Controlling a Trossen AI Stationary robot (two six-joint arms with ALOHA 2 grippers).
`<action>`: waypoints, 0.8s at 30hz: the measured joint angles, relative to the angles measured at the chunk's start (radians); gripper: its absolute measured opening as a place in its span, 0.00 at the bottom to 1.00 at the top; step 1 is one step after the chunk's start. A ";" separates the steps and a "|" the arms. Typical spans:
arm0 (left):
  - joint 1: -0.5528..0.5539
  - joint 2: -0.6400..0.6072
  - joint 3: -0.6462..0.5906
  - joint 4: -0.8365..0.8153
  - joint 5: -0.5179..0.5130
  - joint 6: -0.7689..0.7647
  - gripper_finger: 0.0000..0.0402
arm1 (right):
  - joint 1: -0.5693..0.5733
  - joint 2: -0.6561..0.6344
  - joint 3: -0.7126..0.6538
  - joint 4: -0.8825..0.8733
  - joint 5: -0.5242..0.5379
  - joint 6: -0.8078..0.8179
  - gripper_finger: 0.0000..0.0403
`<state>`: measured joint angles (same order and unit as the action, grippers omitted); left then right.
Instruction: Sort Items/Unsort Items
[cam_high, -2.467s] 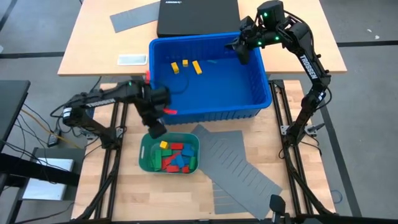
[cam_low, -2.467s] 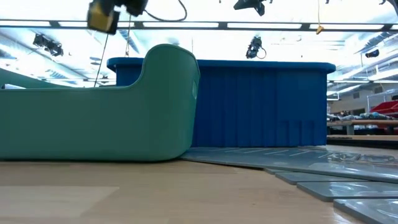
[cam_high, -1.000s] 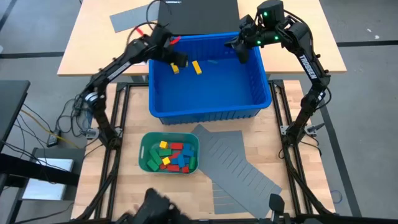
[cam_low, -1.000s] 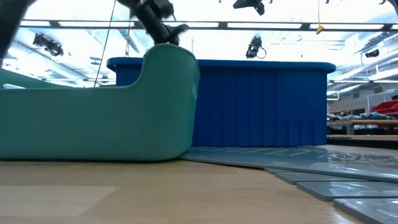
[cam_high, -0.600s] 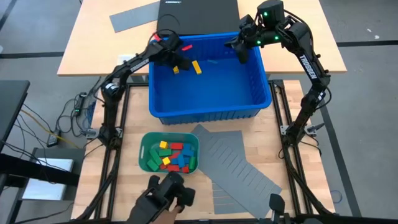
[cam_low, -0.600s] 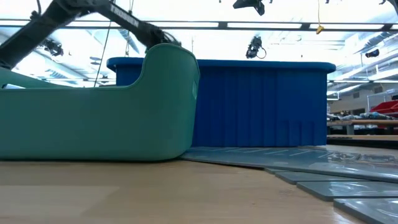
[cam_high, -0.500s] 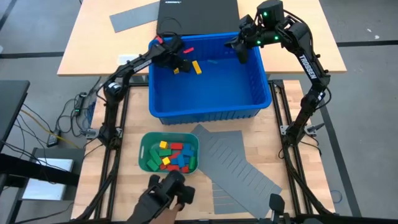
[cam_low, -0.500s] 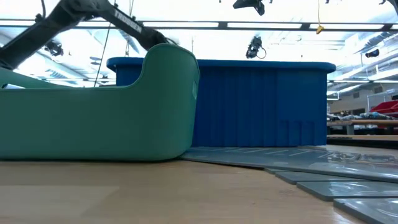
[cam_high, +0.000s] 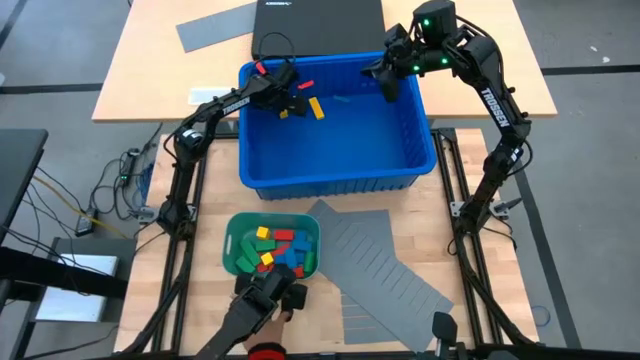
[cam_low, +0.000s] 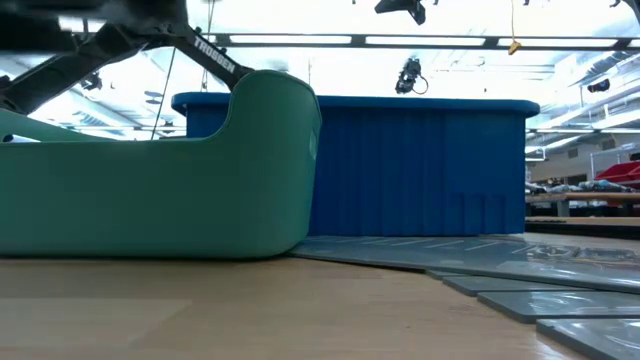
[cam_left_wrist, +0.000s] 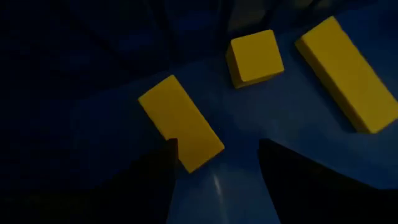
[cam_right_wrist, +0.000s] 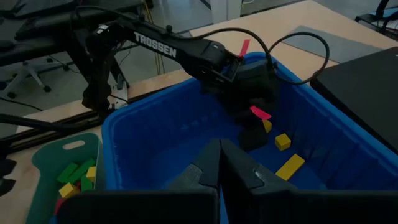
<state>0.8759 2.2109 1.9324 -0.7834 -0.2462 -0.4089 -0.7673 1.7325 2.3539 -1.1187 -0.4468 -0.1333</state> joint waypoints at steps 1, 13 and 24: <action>0.003 0.005 0.000 0.003 0.000 0.001 0.57 | 0.000 0.000 0.000 0.000 0.000 0.000 0.00; 0.038 0.028 0.002 0.030 -0.021 -0.009 0.57 | 0.000 0.000 0.000 -0.002 -0.002 -0.001 0.00; 0.036 0.071 0.001 0.024 0.066 0.100 0.57 | 0.000 0.000 0.000 -0.004 -0.002 -0.027 0.00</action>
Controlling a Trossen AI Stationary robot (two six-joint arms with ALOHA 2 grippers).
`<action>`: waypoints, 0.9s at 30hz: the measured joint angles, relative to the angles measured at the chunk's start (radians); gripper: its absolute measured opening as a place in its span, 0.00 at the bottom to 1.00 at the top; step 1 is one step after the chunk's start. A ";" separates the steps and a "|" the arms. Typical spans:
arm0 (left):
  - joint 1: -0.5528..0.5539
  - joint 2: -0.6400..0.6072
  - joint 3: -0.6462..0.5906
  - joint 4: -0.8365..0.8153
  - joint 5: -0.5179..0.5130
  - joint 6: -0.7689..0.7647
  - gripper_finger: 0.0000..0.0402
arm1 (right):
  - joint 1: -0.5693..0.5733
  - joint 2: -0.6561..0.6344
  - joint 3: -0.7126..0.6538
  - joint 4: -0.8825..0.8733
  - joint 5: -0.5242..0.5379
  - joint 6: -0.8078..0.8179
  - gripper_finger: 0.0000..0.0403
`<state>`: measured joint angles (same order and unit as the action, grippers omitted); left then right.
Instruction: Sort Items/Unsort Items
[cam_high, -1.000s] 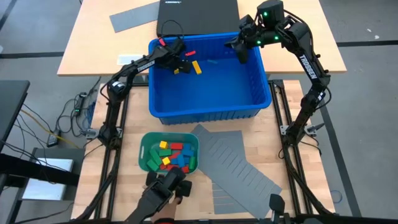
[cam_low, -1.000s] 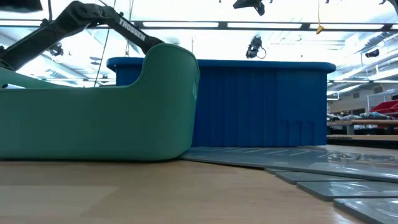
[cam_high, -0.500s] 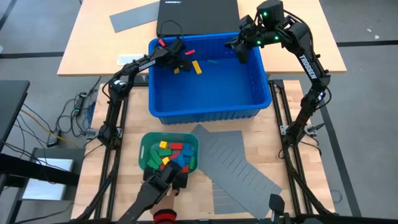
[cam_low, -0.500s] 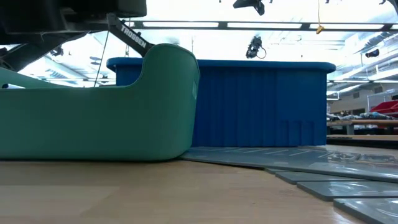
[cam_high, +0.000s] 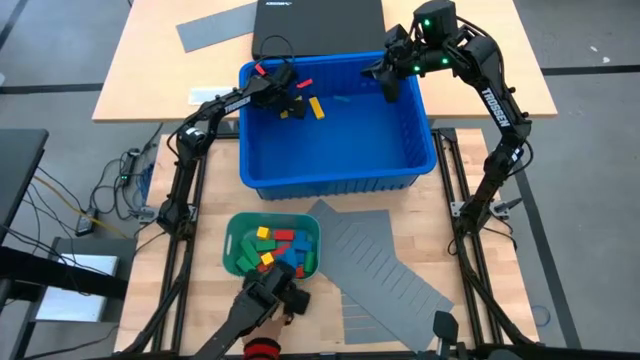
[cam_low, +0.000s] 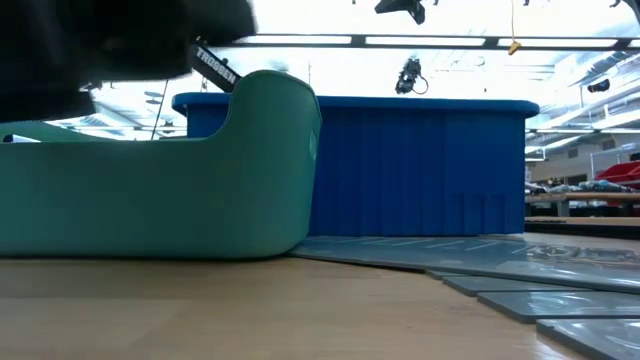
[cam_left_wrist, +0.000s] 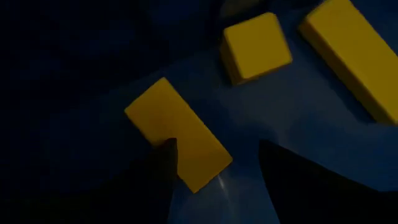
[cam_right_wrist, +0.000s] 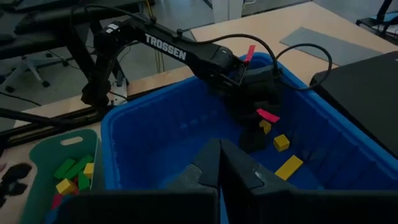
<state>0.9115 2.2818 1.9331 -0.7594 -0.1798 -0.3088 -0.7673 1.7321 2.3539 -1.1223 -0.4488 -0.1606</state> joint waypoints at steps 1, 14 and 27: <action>-0.001 0.001 -0.001 -0.001 0.029 0.028 0.57 | 0.000 0.000 0.000 0.000 0.000 -0.002 0.00; -0.152 0.016 0.203 -0.235 0.141 0.165 0.57 | -0.001 0.000 0.000 0.001 0.001 -0.026 0.00; -0.201 0.008 0.327 -0.363 0.215 0.251 0.57 | -0.003 0.000 0.000 0.001 0.001 -0.044 0.00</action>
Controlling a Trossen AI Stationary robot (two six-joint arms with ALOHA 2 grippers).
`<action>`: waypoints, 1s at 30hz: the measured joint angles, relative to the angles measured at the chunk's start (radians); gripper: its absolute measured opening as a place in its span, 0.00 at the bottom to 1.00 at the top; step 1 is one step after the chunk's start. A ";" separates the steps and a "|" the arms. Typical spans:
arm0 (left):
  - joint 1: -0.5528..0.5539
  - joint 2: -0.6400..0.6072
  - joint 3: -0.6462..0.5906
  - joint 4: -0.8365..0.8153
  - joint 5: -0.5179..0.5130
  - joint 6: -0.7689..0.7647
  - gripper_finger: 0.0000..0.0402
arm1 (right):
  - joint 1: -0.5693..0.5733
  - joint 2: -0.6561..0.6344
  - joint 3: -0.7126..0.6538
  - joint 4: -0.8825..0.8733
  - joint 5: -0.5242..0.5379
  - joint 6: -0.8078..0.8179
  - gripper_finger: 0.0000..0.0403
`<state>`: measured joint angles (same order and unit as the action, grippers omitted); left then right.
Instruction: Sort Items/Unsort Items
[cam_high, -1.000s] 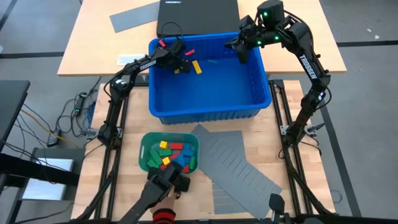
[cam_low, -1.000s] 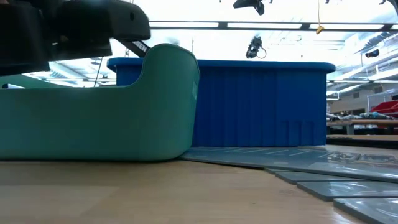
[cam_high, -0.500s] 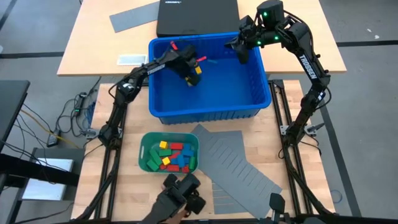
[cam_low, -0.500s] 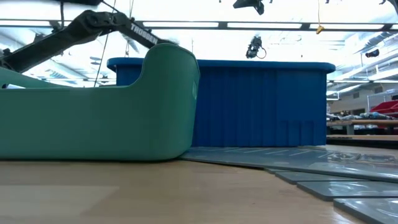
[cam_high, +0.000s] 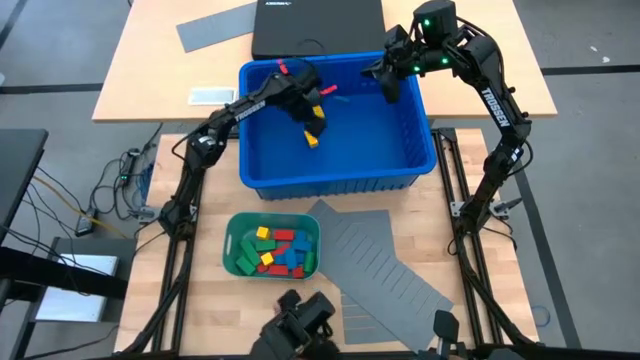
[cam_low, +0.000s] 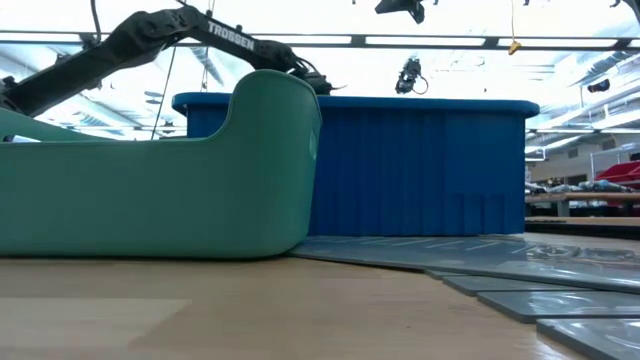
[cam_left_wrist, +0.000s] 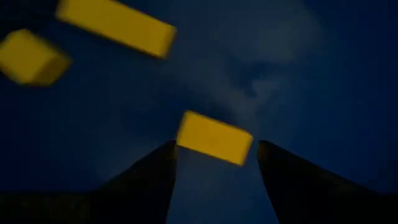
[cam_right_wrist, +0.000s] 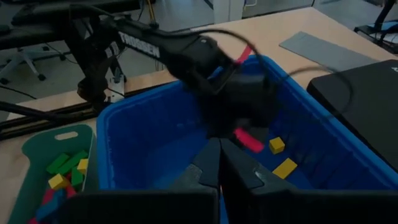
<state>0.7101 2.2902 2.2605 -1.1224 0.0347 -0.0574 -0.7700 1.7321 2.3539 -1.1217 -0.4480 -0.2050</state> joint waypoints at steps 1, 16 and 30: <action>-0.012 -0.001 -0.013 0.001 0.001 0.044 0.57 | 0.000 0.000 0.000 0.000 0.000 0.000 0.00; -0.091 -0.002 -0.192 0.115 -0.056 0.255 0.57 | 0.000 0.000 0.000 -0.002 0.000 0.000 0.01; -0.069 0.046 -0.199 0.139 -0.040 0.234 0.64 | 0.000 0.000 0.000 -0.003 -0.001 0.002 0.01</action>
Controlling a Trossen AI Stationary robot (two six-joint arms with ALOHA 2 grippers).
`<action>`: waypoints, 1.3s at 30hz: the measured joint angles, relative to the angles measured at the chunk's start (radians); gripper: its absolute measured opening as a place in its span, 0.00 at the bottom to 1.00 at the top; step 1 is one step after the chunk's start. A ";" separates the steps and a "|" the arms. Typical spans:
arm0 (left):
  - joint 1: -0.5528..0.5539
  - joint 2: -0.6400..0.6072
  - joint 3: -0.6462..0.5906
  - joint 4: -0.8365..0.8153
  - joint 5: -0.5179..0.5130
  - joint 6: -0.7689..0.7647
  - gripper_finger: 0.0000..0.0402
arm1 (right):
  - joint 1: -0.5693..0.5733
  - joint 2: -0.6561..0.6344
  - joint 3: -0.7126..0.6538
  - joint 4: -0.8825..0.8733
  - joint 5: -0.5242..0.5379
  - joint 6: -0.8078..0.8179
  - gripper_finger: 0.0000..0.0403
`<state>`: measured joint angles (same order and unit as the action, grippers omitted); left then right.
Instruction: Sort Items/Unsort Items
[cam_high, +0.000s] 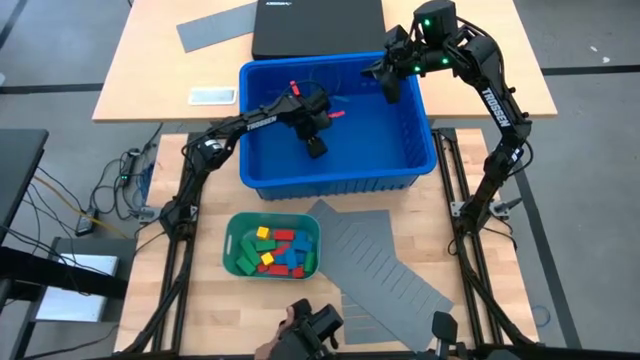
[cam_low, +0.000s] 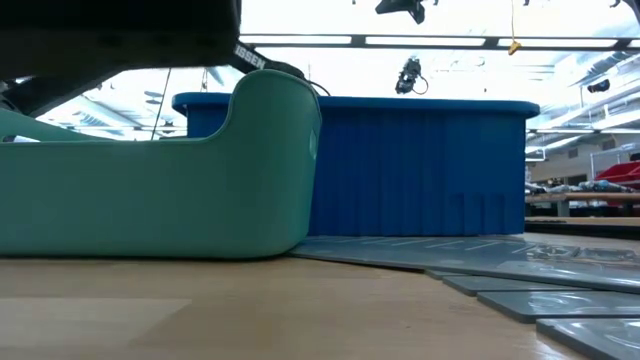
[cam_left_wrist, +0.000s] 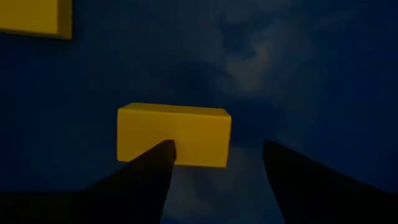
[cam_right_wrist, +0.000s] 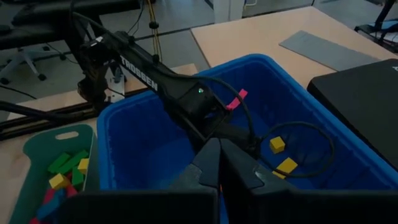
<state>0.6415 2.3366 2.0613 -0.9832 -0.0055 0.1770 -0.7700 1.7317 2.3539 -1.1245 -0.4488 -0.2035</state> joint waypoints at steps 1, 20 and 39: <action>0.000 0.000 0.000 0.001 0.000 0.002 0.65 | 0.000 0.000 0.000 -0.001 0.000 0.000 0.01; -0.013 0.014 0.141 -0.108 0.019 0.043 0.67 | 0.000 0.000 0.000 -0.002 0.000 0.002 0.01; -0.041 0.011 0.059 -0.042 -0.007 0.023 0.67 | 0.002 0.000 0.000 -0.010 0.000 0.025 0.01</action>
<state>0.6010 2.3478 2.1204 -1.0251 -0.0126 0.1996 -0.7677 1.7317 2.3535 -1.1343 -0.4492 -0.1783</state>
